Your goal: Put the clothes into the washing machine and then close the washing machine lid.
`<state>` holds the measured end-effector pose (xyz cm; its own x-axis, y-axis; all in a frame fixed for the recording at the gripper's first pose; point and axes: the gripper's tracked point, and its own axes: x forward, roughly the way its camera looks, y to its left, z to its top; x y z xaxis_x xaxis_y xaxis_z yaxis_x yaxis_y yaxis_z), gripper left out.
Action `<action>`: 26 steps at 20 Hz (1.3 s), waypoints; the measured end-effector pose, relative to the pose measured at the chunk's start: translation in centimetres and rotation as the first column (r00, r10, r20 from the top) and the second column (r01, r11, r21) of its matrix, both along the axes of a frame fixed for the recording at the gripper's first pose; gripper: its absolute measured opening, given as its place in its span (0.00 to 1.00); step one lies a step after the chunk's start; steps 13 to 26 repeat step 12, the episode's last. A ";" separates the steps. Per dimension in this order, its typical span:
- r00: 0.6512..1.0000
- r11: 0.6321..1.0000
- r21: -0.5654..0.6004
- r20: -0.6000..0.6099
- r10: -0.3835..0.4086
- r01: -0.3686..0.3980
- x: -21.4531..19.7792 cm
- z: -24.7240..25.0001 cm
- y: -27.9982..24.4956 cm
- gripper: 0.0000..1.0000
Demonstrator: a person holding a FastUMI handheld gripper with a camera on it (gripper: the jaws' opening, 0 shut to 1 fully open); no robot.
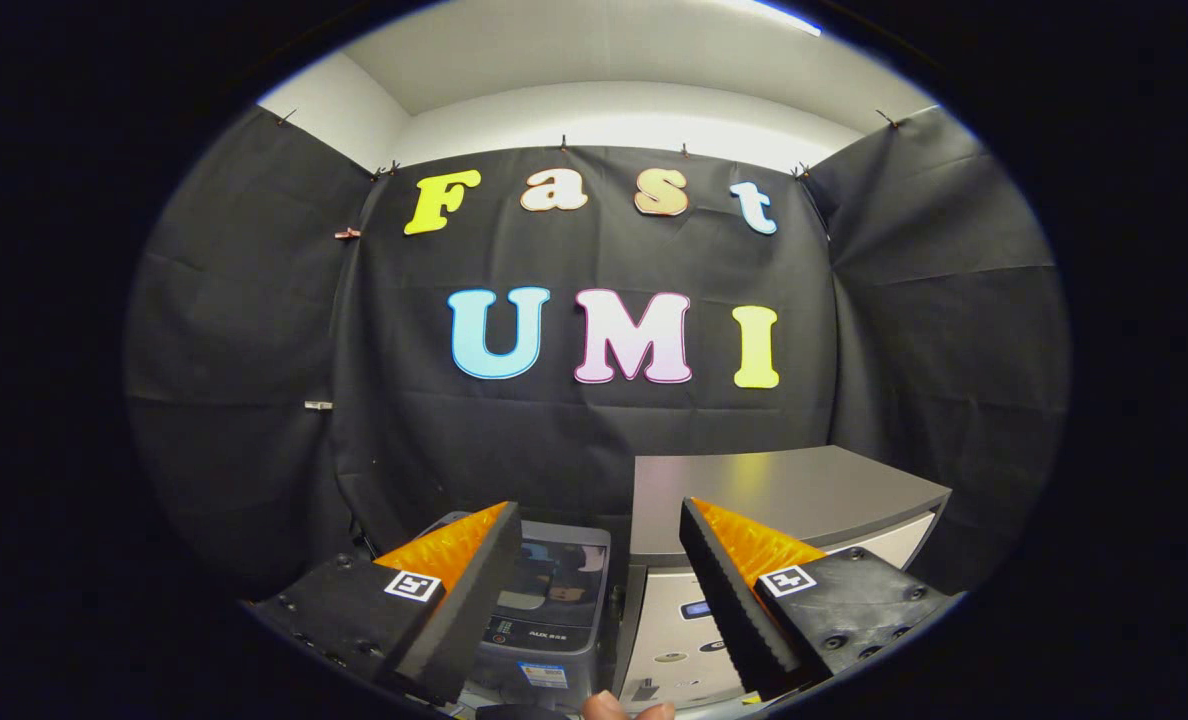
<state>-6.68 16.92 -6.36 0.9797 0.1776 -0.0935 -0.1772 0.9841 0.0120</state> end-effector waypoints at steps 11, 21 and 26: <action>1.000 1.000 -0.002 -0.002 0.005 -0.005 0.2 0.0 0.2 0.99; 1.000 1.000 -0.003 -0.001 0.004 -0.004 0.2 0.0 0.2 0.99; 1.000 1.000 -0.003 -0.001 0.004 -0.004 0.2 0.0 0.2 0.99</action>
